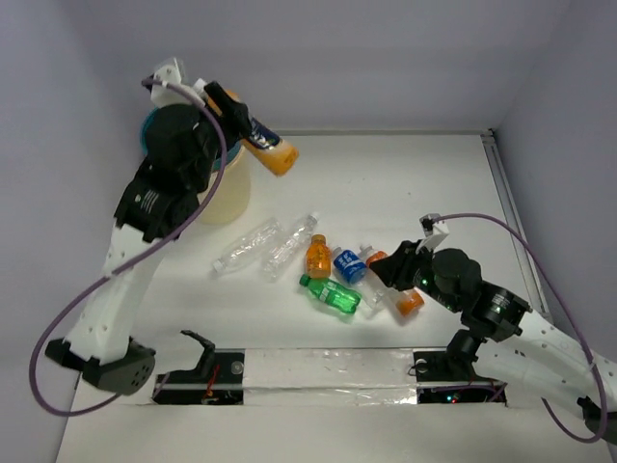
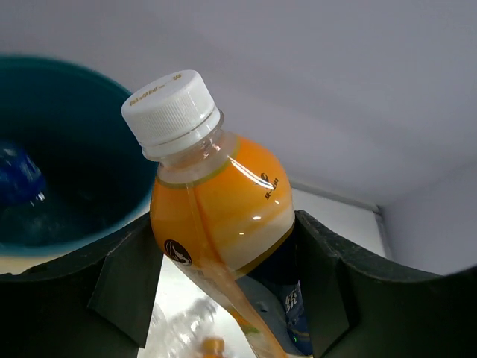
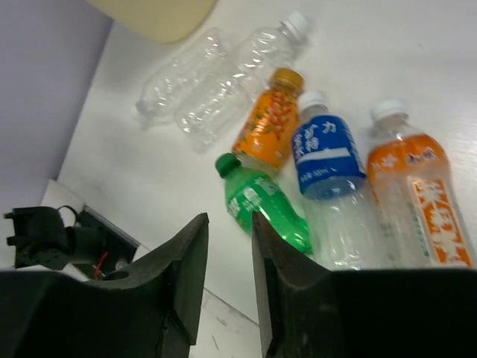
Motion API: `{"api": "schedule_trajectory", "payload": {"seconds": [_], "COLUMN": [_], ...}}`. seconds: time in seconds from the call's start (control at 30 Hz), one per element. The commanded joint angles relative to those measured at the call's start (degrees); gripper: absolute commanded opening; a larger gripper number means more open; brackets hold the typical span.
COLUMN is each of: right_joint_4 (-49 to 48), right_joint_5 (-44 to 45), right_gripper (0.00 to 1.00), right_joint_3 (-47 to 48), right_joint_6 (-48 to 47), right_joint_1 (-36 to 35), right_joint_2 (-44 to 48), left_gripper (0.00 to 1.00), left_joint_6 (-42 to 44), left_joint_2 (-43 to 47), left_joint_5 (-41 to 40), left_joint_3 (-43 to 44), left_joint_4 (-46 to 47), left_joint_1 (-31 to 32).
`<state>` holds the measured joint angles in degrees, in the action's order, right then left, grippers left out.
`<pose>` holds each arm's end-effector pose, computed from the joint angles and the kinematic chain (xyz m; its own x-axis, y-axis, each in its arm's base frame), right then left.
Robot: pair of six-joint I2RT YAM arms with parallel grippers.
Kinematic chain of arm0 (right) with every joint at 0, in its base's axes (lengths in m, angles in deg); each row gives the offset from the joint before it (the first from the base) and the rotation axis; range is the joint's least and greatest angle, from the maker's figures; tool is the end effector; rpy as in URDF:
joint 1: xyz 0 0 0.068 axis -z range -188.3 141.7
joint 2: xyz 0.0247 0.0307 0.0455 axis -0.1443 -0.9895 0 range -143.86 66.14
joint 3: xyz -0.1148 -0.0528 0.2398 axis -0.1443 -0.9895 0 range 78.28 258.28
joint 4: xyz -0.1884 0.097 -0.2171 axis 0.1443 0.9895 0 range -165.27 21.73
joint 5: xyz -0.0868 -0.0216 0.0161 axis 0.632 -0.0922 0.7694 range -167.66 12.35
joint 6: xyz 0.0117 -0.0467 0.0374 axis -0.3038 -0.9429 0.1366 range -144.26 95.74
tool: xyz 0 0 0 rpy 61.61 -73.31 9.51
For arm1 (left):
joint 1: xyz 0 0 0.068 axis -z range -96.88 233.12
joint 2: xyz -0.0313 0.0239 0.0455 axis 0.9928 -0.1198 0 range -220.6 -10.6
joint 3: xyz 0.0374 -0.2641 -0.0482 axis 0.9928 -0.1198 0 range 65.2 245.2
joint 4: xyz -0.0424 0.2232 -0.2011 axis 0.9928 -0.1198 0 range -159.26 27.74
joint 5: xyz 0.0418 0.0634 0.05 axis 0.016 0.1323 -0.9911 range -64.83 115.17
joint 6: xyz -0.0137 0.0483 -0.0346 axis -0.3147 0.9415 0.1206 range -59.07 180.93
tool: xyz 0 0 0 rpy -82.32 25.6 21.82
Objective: Put the plastic bottles in the bin
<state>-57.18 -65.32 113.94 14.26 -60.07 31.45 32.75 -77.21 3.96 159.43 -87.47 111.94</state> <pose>0.1351 0.1559 0.2927 -0.5419 0.2954 -0.7869 -0.3881 0.7425 0.5460 0.2366 -0.1112 0.5464 -0.0303 -0.4858 -0.8736 0.1344 0.8640 -0.4852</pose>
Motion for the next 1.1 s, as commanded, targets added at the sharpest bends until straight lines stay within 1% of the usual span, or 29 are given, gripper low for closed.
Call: {"api": "schedule_trajectory", "payload": {"seconds": [0.0,0.03,0.07,0.1,0.13,0.17,0.2,0.23,0.3,0.33,0.4,0.5,0.53,0.6,0.63,0.67,0.7,0.73,0.77,0.8,0.87,0.9,1.0,1.03,1.07], "right_joint_4": [14.1,14.4,14.9,15.2,15.5,16.1,16.8,17.6,20.0,20.6,20.8,19.4,19.2,19.7,20.1,20.2,20.1,19.5,19.5,19.6,19.4,19.5,19.7,19.8,19.7], "right_joint_5": [6.6,6.1,5.8,6.9,7.7,8.5,10.6,11.3,12.3,12.4,12.1,12.1,12.1,12.7,12.6,11.9,9.6,8.4,7.5,6.6,5.8,5.3,4.3,3.9,3.5], "right_gripper": [0.36,0.38,0.38,0.38,0.39,0.4,0.41,0.42,0.44,0.45,0.46,0.46,0.47,0.51,0.51,0.51,0.55,0.55,0.56,0.57,0.61,0.65,0.72,0.76,0.78], "right_joint_3": [5.1,5.5,5.7,6.4,6.8,7.2,8.6,9.6,11.4,12.8,13.5,14.1,14.3,14.5,14.6,14.6,14.4,14.1,14.0,13.9,14.3,14.6,16.0,16.3,16.5], "right_joint_6": [2.8,2.8,3.6,4.4,4.9,5.3,5.3,5.2,3.7,3.3,1.9,0.7,0.3,-0.9,-1.4,-3.0,-4.0,-6.0,-6.9,-7.6,-9.3,-9.8,-11.2,-11.4,-12.1], "right_joint_1": [0.2,0.2,0.2,0.2,0.2,0.2,0.2,0.2,0.2,0.2,0.2,0.8,0.8,2.5,3.2,4.1,6.6,7.9,9.1,10.2,11.6,12.3,12.8,12.8,13.4], "right_joint_2": [-0.4,-0.6,-0.8,-1.3,-1.6,-2.1,-2.8,-4.9,-7.5,-8.7,-11.4,-12.8,-13.3,-14.8,-15.3,-15.7,-16.5,-16.9,-17.3,-17.8,-19.3,-20.1,-24.4,-25.7,-28.3], "left_gripper": [0.31,0.31,0.31,0.31,0.31,0.31,0.31,0.31,0.31,0.31,0.31,0.31,0.31,0.31,0.31,0.31,0.33,0.35,0.42,0.54,0.66,0.74,0.85,0.87,0.89], "left_joint_6": [9.4,9.7,10.7,11.2,11.6,11.8,12.9,14.1,18.2,19.5,21.4,24.7,26.6,27.9,27.8,27.9,27.9,27.9,29.1,28.9,28.5,26.0,23.5,23.1,22.7], "left_joint_2": [-6.9,-9.1,-9.2,-9.2,-9.2,-9.2,-13.7,-15.2,-17.2,-18.9,-19.9,-19.8,-19.6,-19.5,-19.3,-19.1,-18.4,-18.1,-18.0,-18.0,-19.1,-19.6,-19.8,-19.5,-19.3], "left_joint_5": [-7.4,-7.2,-7.2,-7.2,-11.4,-12.6,-13.8,-17.3,-20.9,-24.0,-26.4,-29.1,-30.6,-32.4,-33.1,-33.2,-33.4,-33.4,-33.4,-33.2,-32.6,-32.1,-28.7,-27.1,-26.3], "left_joint_3": [10.1,14.3,16.0,17.5,17.5,17.5,20.6,21.2,22.2,22.7,22.0,18.4,15.9,13.4,10.7,9.1,7.2,3.5,2.4,1.7,2.1,2.8,5.3,6.4,6.9], "left_joint_4": [-0.5,-0.5,-0.5,0.0,0.2,0.6,1.7,2.4,3.0,3.1,5.2,9.5,11.0,14.1,15.0,15.9,18.7,20.2,21.2,21.8,20.6,18.5,15.7,15.0,14.5], "left_joint_1": [-2.8,-4.1,-6.9,-8.3,-9.9,-12.7,-13.6,-13.6,-14.2,-14.2,-14.2,-14.2,-14.2,-14.2,-14.2,-14.2,-14.2,-14.2,-14.2,-14.2,-14.2,-14.2,-14.2,-14.2,-14.2]}}
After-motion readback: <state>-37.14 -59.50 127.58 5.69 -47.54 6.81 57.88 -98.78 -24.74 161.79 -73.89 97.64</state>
